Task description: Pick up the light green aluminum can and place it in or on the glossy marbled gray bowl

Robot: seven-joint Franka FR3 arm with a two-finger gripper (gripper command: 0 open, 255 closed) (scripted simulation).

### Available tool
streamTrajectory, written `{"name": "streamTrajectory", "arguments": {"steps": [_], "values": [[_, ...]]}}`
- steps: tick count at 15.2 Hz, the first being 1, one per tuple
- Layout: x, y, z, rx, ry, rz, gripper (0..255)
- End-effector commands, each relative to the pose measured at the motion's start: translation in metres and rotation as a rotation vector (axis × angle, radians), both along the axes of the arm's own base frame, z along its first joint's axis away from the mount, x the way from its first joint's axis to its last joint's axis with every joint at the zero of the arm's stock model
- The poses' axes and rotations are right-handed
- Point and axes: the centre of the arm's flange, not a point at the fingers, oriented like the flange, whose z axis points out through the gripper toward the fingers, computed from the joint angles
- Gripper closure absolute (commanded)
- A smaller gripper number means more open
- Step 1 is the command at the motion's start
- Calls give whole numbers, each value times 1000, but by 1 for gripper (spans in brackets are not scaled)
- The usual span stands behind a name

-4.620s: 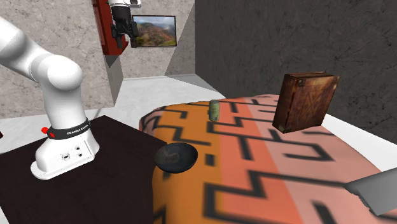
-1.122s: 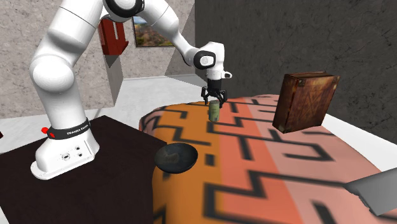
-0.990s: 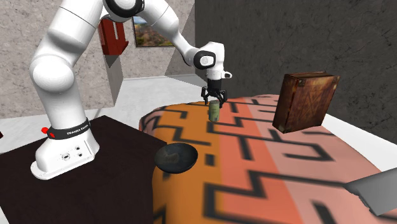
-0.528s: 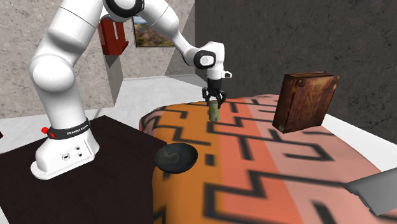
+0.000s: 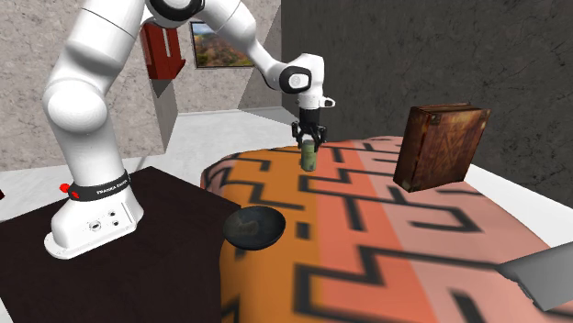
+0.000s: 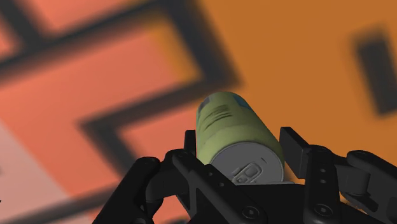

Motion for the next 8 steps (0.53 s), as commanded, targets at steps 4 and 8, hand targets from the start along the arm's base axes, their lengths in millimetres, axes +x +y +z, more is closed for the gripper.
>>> {"name": "streamTrajectory", "arguments": {"steps": [4,8], "values": [[0,-1,27,0,0,0,255],[0,-1,48,0,0,0,255]]}}
